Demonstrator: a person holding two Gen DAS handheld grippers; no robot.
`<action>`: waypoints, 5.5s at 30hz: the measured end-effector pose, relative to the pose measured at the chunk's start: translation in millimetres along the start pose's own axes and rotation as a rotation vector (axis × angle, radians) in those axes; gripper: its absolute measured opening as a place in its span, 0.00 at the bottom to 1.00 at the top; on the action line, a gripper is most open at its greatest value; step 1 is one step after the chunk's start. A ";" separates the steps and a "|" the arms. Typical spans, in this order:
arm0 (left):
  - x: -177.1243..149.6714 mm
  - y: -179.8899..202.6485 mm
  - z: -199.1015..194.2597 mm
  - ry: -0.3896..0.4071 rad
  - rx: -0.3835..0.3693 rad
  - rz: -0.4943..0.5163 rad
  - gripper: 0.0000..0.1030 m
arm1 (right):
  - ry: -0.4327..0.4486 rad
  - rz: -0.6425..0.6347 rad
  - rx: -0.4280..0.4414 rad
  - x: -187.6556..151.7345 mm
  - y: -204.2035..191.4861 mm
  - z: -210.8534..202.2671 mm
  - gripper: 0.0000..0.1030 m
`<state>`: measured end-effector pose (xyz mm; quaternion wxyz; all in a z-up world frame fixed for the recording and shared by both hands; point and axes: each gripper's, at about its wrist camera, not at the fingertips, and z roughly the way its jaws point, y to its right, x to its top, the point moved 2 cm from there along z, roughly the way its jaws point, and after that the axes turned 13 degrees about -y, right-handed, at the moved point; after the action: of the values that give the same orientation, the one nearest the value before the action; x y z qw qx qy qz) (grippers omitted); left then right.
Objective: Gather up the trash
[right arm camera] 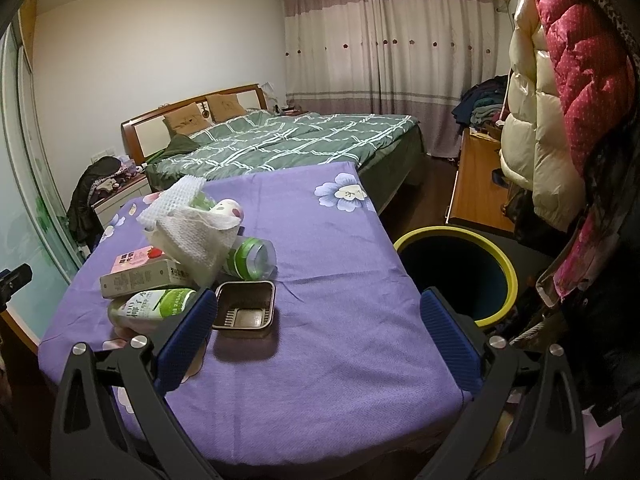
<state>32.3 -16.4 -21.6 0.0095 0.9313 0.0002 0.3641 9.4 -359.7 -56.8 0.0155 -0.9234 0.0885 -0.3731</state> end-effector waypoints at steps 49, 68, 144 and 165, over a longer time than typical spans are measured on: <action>-0.4 -0.3 5.5 -0.003 -0.002 -0.003 0.96 | -0.012 -0.009 0.003 1.2 -4.8 10.1 0.94; 13.6 -10.3 44.2 -0.041 -0.008 -0.028 0.96 | -0.067 -0.125 0.122 45.0 -72.2 74.2 0.94; 48.6 77.8 119.7 -0.133 -0.110 0.112 0.96 | 0.008 0.192 -0.185 152.2 139.2 98.4 0.01; 26.1 107.6 137.6 -0.229 -0.115 0.181 0.96 | -0.103 0.263 -0.233 116.7 175.4 149.2 0.22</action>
<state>144.1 -126.2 -103.1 0.0298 0.9609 -0.1056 0.2542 168.4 -558.3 -100.8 -0.0383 -0.9174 0.2502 -0.3072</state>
